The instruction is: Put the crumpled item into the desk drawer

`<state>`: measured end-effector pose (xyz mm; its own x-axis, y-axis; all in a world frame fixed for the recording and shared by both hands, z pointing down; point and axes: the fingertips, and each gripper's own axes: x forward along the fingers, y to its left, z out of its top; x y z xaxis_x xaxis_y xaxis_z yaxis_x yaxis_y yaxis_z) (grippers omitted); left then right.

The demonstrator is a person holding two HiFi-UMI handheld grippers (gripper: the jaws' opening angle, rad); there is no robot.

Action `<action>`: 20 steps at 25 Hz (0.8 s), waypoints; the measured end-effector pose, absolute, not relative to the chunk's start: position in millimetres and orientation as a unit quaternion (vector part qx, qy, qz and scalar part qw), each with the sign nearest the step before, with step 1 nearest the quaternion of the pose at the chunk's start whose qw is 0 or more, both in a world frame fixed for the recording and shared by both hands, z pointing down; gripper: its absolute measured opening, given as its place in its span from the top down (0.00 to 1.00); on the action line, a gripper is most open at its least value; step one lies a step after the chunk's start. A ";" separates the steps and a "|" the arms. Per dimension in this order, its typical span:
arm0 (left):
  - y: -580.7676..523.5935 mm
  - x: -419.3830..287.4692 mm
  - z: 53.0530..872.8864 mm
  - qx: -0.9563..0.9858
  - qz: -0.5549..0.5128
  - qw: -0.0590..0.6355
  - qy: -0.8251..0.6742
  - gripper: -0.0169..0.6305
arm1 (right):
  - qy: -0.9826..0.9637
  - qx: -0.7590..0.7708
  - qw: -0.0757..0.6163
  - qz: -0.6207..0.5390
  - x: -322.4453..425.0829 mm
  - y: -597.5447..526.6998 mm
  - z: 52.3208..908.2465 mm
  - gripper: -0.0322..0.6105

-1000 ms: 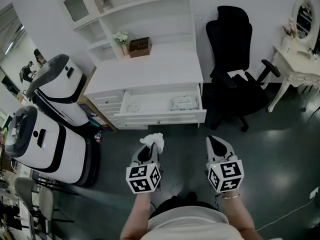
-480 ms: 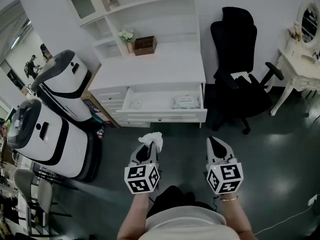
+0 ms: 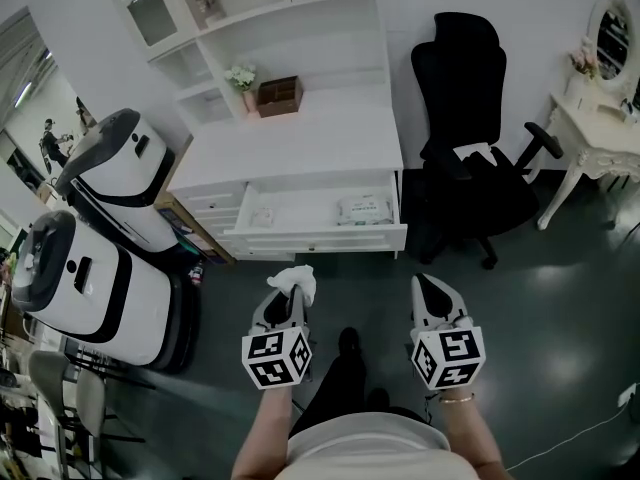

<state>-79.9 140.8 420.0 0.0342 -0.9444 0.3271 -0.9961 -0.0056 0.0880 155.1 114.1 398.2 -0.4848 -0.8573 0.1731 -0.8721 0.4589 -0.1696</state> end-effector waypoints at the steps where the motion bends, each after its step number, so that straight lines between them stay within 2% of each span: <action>1: 136.1 -80.0 421.5 0.704 0.088 0.148 -0.689 0.90 | -0.853 0.507 0.032 0.118 155.1 109.9 398.7 0.95; 20: -12.1 -159.4 434.3 0.694 0.071 0.158 -0.699 0.90 | -0.848 0.515 0.045 0.114 89.5 -38.0 403.0 0.95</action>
